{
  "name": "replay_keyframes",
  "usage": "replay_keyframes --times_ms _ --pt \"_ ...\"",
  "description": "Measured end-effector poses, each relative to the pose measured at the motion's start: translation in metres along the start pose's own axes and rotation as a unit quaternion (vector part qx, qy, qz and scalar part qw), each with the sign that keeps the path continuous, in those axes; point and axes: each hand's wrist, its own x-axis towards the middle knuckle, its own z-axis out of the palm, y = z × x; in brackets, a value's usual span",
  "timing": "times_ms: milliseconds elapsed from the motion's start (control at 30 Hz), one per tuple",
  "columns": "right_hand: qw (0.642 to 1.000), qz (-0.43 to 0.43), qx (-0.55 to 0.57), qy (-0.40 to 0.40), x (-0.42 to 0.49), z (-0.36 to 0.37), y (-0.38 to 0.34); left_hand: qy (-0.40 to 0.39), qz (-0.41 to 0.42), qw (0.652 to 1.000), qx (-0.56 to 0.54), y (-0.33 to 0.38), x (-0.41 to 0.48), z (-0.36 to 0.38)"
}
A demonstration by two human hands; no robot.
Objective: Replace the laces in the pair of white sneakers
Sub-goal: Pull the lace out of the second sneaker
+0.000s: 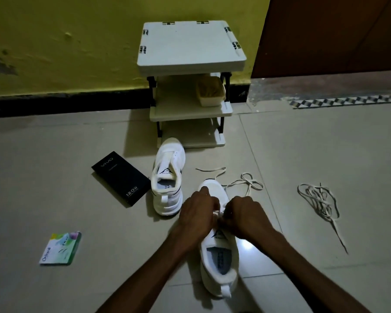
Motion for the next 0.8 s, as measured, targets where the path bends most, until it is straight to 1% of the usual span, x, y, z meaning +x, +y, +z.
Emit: replay_keyframes --times_ms 67,133,200,267,300,333,400,433,500,567,633,667,733,800 --pt "0.999 -0.016 -0.013 0.045 -0.001 0.01 -0.001 0.005 -0.003 1.0 0.0 0.001 0.006 -0.001" --pt "0.998 -0.016 -0.006 0.065 -0.003 0.014 0.001 0.006 -0.006 1.0 -0.014 -0.002 0.01 0.001" --pt "0.997 -0.013 0.02 0.073 -0.006 0.016 0.006 0.007 0.012 1.0 -0.008 -0.005 0.012 0.003" --pt "0.994 0.012 0.074 0.074 -0.01 0.017 0.013 0.019 0.019 1.0 0.01 -0.004 0.015 0.003" --pt "0.99 0.032 0.118 0.073 -0.011 0.017 0.017 0.039 -0.002 0.999 0.013 -0.005 0.017 0.001" --pt "0.983 0.052 0.161 0.072 -0.011 0.017 0.02 0.062 -0.043 0.997 0.011 -0.008 0.02 -0.002" --pt "0.971 0.089 0.216 0.06 -0.01 0.016 0.023 0.103 -0.103 0.989 -0.002 -0.016 0.024 -0.007" --pt "0.967 0.099 0.229 0.051 -0.01 0.016 0.023 0.113 -0.116 0.987 -0.02 -0.021 0.023 -0.006" --pt "0.966 0.102 0.236 0.039 -0.01 0.017 0.022 0.102 -0.125 0.986 -0.041 -0.024 0.018 -0.004" --pt "0.967 0.095 0.233 0.036 -0.01 0.016 0.021 0.089 -0.091 0.991 -0.047 -0.023 0.017 0.0" --pt "0.97 0.089 0.225 0.033 -0.011 0.016 0.022 0.079 -0.017 0.995 -0.056 -0.018 0.018 -0.001" --pt "0.97 0.089 0.224 0.032 -0.01 0.016 0.023 0.071 0.018 0.996 -0.04 -0.015 0.019 -0.003" --pt "0.97 0.091 0.223 0.031 -0.01 0.016 0.022 0.036 0.076 0.996 0.044 -0.009 0.021 -0.005" --pt "0.971 0.092 0.218 0.032 -0.01 0.016 0.02 0.001 0.104 0.983 0.15 -0.004 0.022 -0.002"
